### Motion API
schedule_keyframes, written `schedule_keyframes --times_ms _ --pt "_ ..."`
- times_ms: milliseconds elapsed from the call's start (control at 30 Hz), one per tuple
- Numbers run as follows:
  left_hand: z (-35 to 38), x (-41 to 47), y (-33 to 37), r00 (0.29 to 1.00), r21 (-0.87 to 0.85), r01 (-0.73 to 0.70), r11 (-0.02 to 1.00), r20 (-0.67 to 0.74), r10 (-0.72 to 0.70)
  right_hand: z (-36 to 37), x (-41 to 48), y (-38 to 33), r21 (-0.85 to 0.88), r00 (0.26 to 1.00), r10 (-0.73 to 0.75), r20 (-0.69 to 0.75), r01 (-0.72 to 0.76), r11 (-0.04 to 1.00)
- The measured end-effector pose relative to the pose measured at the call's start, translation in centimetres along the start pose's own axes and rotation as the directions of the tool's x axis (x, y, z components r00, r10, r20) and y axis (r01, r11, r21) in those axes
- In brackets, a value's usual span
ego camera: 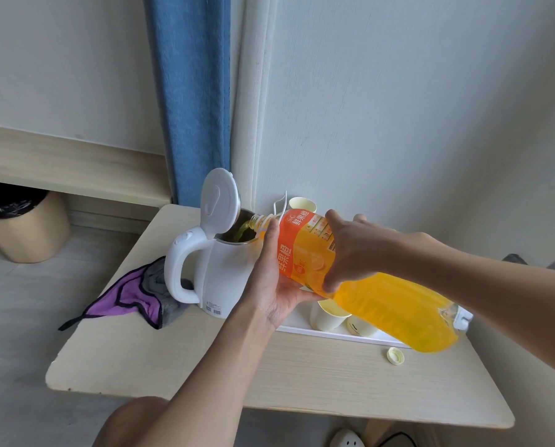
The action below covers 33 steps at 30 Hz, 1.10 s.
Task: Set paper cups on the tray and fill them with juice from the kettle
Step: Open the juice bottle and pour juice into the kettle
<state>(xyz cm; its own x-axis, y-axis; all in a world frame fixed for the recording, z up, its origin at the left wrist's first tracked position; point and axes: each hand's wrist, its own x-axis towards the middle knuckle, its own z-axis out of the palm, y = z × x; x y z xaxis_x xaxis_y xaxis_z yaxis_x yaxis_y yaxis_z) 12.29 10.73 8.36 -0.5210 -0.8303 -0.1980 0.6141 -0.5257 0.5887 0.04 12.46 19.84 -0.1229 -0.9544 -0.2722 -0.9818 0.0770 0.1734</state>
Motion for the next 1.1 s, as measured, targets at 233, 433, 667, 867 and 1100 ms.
schedule_keyframes --times_ms 233,433,667,867,1100 --pt "-0.03 0.1 -0.01 1.0 -0.011 -0.008 1.0 0.002 0.008 -0.16 -0.11 -0.09 -0.006 1.0 0.002 -0.008 -0.002 1.0" --pt "0.03 0.16 -0.01 1.0 -0.029 -0.009 1.0 0.001 0.009 -0.3 -0.13 -0.18 -0.007 1.0 -0.003 -0.006 0.003 1.0" --pt "-0.06 0.26 -0.06 1.0 -0.036 -0.005 0.999 0.006 0.005 -0.53 -0.24 -0.21 -0.02 1.0 -0.009 -0.008 0.009 1.0" --pt "-0.06 0.28 -0.03 1.0 -0.046 -0.011 0.999 0.016 0.012 -0.61 -0.24 -0.25 -0.023 1.0 -0.009 -0.01 0.009 1.0" --pt "-0.02 0.25 0.0 0.999 -0.039 -0.012 0.999 0.03 0.013 -0.66 -0.25 -0.31 -0.028 1.0 -0.012 -0.023 0.012 1.0"
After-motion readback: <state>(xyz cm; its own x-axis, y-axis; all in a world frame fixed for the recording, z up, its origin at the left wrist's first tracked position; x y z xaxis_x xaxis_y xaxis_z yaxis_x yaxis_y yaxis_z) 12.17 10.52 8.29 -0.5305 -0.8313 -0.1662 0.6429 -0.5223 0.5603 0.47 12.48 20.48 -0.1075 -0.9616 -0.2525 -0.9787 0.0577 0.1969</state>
